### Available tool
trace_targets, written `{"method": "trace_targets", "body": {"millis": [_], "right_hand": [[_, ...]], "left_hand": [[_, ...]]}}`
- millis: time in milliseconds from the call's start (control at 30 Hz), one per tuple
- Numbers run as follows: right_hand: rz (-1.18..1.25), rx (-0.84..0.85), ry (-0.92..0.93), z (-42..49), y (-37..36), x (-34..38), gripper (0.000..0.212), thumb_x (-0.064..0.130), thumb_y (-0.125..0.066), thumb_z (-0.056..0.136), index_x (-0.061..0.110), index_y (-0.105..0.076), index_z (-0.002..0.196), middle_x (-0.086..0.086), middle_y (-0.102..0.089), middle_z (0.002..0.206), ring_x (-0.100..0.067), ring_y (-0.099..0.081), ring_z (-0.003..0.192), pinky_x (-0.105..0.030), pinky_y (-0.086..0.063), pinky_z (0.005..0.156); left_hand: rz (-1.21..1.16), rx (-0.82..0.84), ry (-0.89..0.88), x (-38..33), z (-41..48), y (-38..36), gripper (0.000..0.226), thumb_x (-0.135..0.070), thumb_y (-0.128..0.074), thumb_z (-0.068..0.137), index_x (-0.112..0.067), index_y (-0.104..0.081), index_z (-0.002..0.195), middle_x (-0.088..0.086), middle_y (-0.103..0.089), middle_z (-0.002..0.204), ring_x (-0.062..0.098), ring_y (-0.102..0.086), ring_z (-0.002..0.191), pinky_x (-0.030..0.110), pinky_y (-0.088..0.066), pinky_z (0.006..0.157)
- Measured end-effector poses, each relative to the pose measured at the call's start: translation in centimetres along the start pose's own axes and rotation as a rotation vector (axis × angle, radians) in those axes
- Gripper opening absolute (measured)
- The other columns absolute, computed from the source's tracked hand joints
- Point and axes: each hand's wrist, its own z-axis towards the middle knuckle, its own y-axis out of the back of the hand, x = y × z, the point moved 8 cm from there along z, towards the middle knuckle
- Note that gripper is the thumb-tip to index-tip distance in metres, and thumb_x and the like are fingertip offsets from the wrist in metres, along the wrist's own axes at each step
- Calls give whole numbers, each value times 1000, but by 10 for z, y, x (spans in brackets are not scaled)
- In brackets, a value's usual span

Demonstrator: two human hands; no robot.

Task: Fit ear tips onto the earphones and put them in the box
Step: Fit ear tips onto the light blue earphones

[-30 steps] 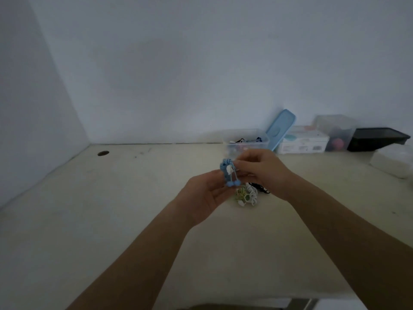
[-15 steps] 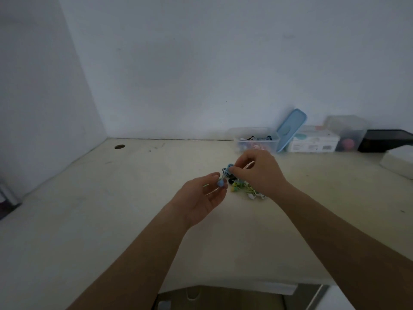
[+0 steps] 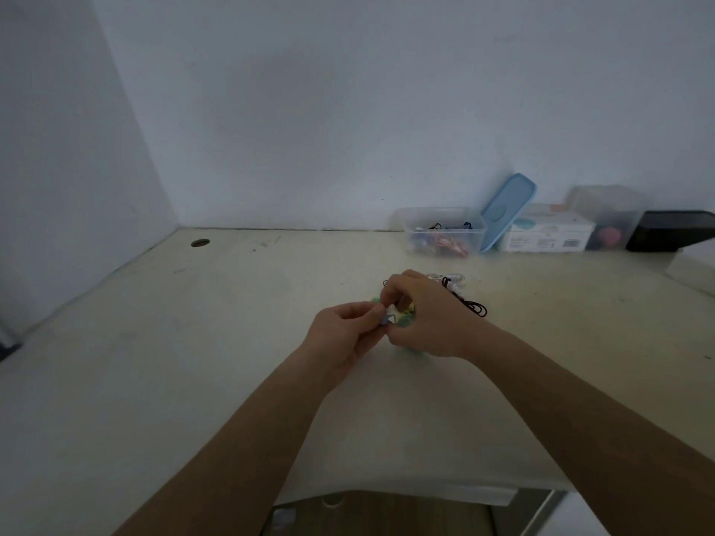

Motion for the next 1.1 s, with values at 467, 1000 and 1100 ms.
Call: {"method": "trace_targets", "body": {"millis": [467,1000,1100], "right_hand": [[217,-38,-65,10,-4,-22,10,18,-71,85,25,-65,89,10,-64,69,-3,-59,61,-21,-49,60],[430,-41,-125,18,-6,-32,3,18,-69,92,17,-68,95,-4,-74,80,-26,-70,78,-39,-59,73],[484,-64,-143,19,-3,-35,4,15,-69,92,11,-68,94,-9,-74,81,-35,-68,77,-45,-58,74]], "left_hand": [[5,22,20,-6,2,9,21,7,-50,96,3,-69,103,18,-75,99,23,-74,89,24,-60,76],[-83,-12,18,-10,17,0,9,-2,-63,91,2,-70,93,10,-76,83,12,-74,74,15,-56,64],[10,-10,32,-13,19,-4,10,-10,-66,91,-3,-71,96,8,-76,86,12,-73,75,17,-57,64]]}}
